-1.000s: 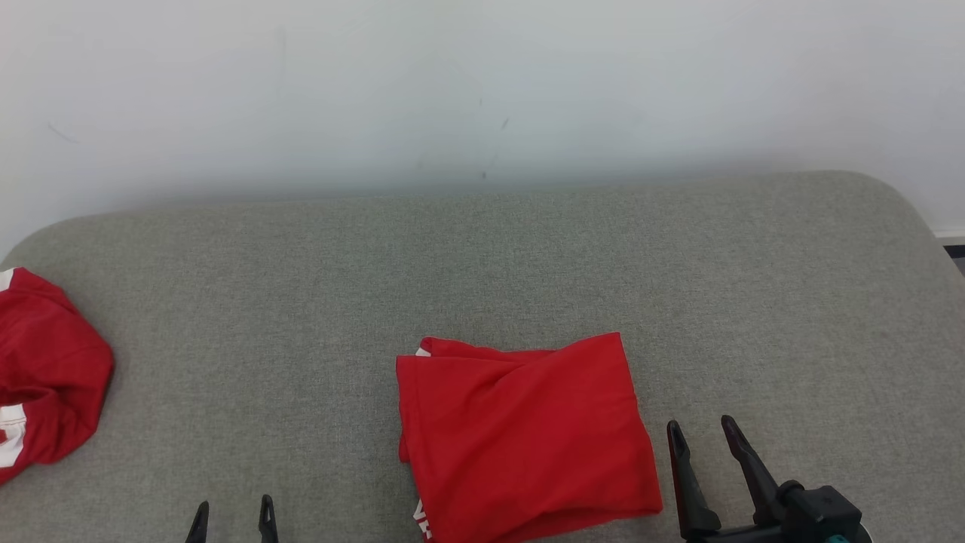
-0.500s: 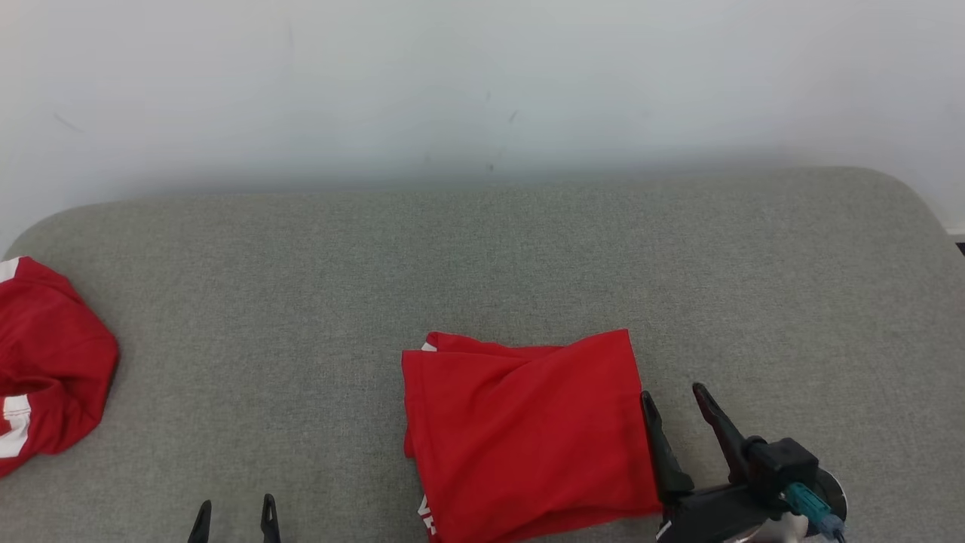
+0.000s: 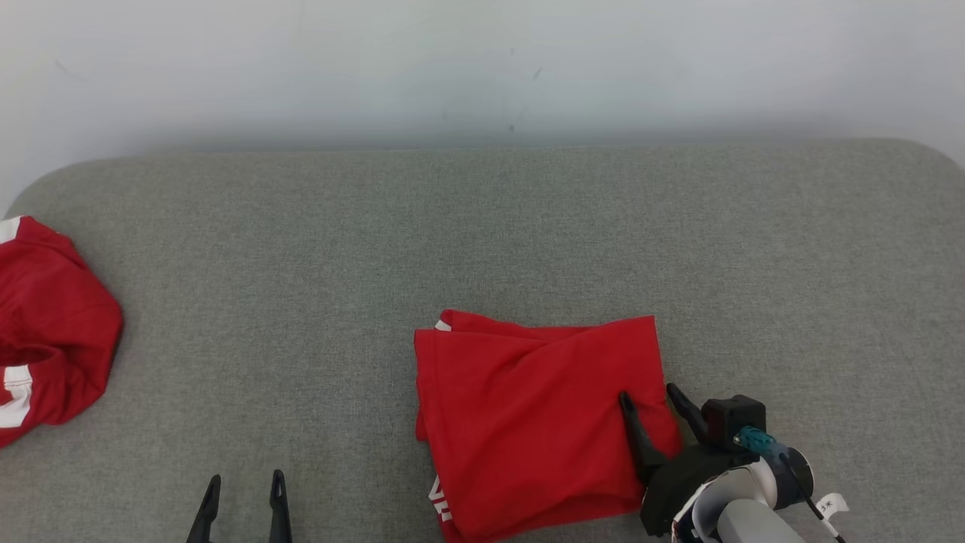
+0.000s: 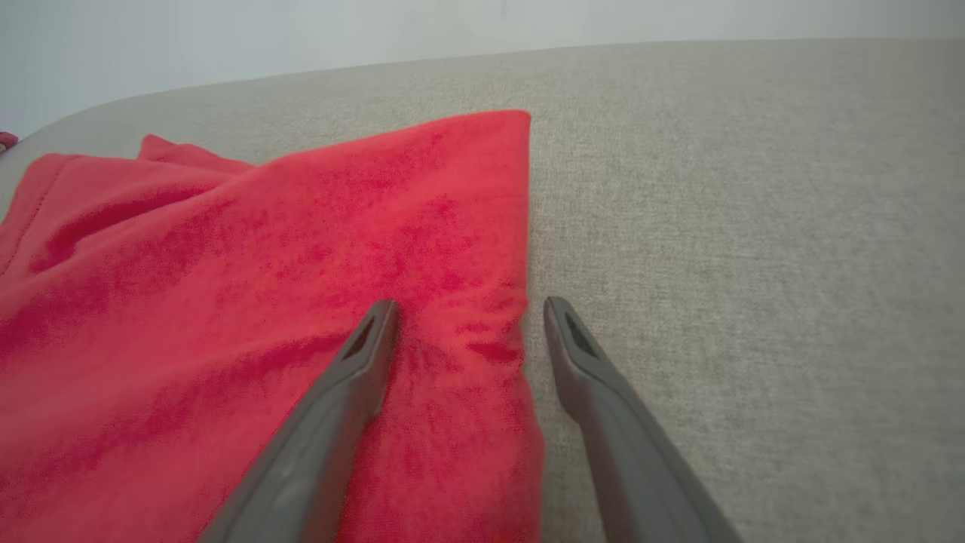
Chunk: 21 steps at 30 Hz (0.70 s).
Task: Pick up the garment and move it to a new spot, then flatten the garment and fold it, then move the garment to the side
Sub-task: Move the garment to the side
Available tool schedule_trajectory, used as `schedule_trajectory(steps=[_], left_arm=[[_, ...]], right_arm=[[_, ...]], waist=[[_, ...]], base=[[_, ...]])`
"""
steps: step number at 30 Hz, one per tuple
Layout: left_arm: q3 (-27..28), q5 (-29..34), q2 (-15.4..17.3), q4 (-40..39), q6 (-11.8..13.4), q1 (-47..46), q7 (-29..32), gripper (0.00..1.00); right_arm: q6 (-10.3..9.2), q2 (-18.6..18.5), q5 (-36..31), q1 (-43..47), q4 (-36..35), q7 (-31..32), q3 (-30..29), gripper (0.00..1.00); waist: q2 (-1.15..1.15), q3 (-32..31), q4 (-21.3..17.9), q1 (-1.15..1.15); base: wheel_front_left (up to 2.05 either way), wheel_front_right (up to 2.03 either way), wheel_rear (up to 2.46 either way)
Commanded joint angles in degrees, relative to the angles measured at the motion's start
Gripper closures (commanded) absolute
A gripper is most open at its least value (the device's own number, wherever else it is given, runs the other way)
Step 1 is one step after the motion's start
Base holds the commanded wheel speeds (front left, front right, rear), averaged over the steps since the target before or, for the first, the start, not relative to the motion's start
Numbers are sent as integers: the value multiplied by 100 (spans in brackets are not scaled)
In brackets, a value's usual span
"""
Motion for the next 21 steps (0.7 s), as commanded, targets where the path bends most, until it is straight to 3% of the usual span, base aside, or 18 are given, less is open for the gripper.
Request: schedule_trajectory(steps=[1, 6, 7, 8, 14, 21], left_arm=[[4, -29, -2, 3, -7, -73, -18, 0], [6, -41, -2, 12, 1, -123, -18, 0], [-7, -50, -2, 15, 5, -140, -18, 0], [-17, -62, -2, 20, 9, -152, -18, 0], [-44, -128, -3, -9, 32, -210, -18, 0], [-32, -189, -2, -135, -1, -361, -18, 0]], right_arm=[[-15, 27, 27, -22, 42, -21, 21, 0], [-15, 74, 237, -279, 651, -4, 313, 0], [-15, 84, 296, -312, 729, -2, 385, 47], [-15, 90, 332, -347, 786, -2, 455, 100], [-15, -63, 594, -717, 823, -7, 713, 100], [-15, -534, 659, -1498, 713, -12, 817, 100]], waist=[[-1, 44, 20, 0], [-1, 109, 28, 0], [-1, 114, 30, 0], [-1, 119, 34, 0], [-1, 192, 52, 0], [-1, 534, 47, 0]], base=[[0, 0, 0], [0, 0, 0], [0, 0, 0], [0, 0, 0], [0, 0, 0], [0, 0, 0]])
